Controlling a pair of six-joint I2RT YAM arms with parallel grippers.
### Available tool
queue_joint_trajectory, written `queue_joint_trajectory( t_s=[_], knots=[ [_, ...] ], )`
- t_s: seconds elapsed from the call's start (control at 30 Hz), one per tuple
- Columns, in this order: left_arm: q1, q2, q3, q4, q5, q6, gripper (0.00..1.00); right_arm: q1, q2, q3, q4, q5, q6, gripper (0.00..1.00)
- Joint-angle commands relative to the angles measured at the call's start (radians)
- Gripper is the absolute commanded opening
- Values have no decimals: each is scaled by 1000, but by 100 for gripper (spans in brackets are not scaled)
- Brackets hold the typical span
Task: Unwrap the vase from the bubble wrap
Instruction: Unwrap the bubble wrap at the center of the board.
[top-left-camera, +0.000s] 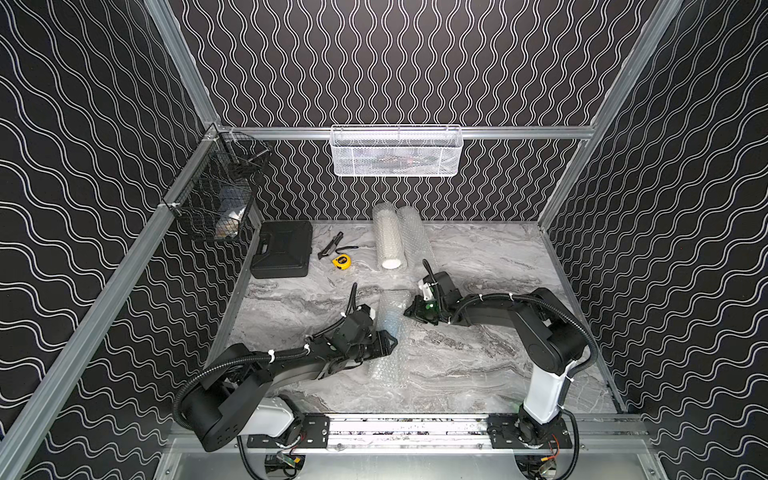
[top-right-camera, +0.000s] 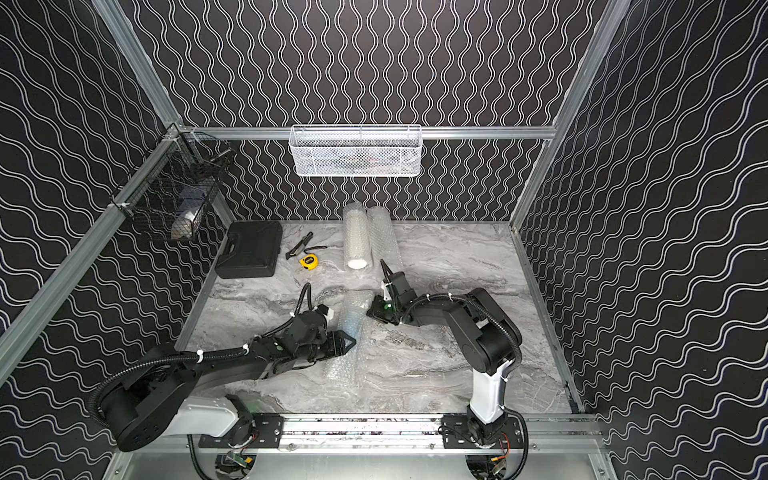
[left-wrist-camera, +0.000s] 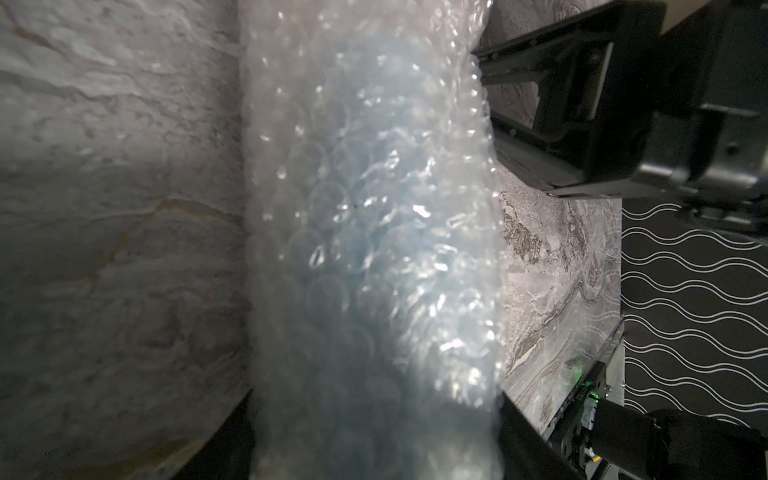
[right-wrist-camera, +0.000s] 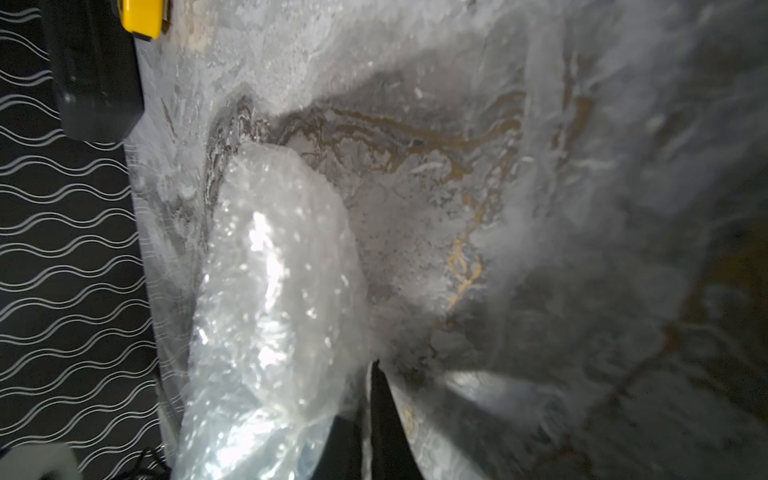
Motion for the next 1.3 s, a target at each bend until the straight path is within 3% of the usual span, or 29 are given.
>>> queue_joint_trajectory(
  t_s=[0.0, 0.67, 0.9, 1.27],
  knots=[
    [-1, -9, -7, -23, 0, -28, 50, -24, 13, -26, 167, -19, 94, 6],
    [-2, -33, -44, -36, -44, -38, 44, -100, 60, -149, 430, -75, 291, 2],
    [-2, -11, -35, -13, -8, -26, 43, -78, 23, -120, 301, -43, 173, 12],
    [-7, 10, -15, -3, 23, -18, 43, 26, 14, 21, -23, 130, -62, 34]
  ],
)
